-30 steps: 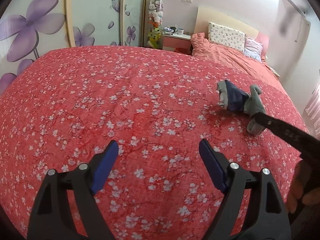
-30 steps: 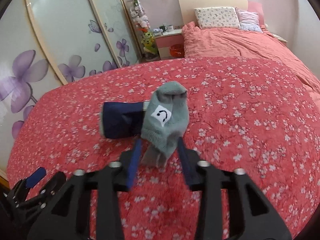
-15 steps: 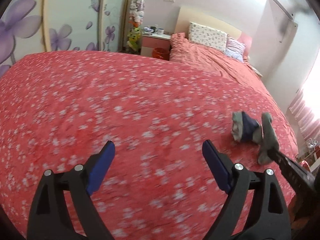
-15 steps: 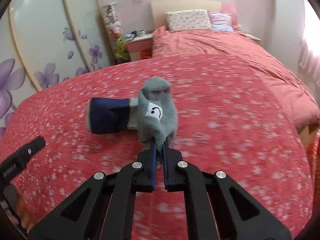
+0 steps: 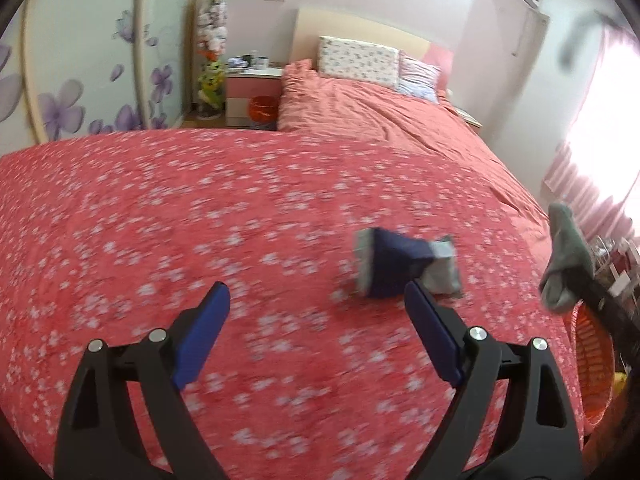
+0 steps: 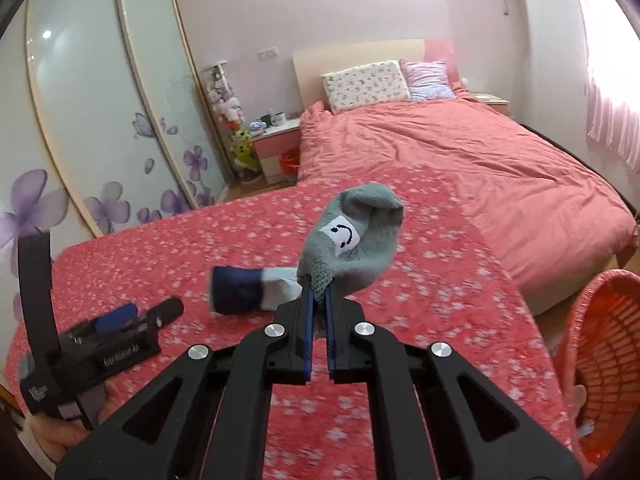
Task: Collect trash
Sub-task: 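Grasp the blue snack wrapper with the left tool while the right holds the sock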
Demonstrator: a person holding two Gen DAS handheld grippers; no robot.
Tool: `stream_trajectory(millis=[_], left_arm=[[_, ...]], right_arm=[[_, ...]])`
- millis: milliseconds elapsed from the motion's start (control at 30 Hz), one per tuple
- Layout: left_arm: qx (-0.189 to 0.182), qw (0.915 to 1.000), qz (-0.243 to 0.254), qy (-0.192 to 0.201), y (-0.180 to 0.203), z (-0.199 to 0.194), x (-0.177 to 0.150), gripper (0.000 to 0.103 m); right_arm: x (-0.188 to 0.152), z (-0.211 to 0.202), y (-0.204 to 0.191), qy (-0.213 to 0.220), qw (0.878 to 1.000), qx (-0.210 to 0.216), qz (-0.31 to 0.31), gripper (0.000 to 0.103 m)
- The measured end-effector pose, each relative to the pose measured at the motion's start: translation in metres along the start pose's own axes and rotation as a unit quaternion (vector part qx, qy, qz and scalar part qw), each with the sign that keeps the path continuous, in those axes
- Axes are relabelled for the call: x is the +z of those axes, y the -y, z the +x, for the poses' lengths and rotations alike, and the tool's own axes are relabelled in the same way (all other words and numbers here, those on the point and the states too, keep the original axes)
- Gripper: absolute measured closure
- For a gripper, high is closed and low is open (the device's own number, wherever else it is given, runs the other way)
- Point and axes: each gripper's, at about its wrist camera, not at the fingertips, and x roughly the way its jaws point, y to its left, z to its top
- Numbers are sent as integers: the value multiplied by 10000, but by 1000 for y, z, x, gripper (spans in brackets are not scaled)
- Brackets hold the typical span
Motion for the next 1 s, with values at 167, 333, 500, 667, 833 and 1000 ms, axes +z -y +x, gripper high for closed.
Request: stream_trajectory(millis=[167,333,500,667,833,1000], left_arm=[[4,9997,248,-82,31,26,19,15],[375,9977,568,-55,50,51,40,18],[513,9959,603,-437,40,68,45,36],[341,9953,517,-748,27,61,30,39],[40,9951,457,-871,23,39,16,39],[-260,9929,745,-889,39,14,-8,39]], right_arm=[[-11,2,21,-159,9995,-262,65,98],[-16,1,40,-242,9988,-399,173,98],[-19,-1,49,-270,9985,-422,203,98],[-22,-4,47,-279,9987,-377,218,98],[-25,-14,41,-231,9990,-323,189,98],[-29,-29,39,-176,9991,-339,177,98]])
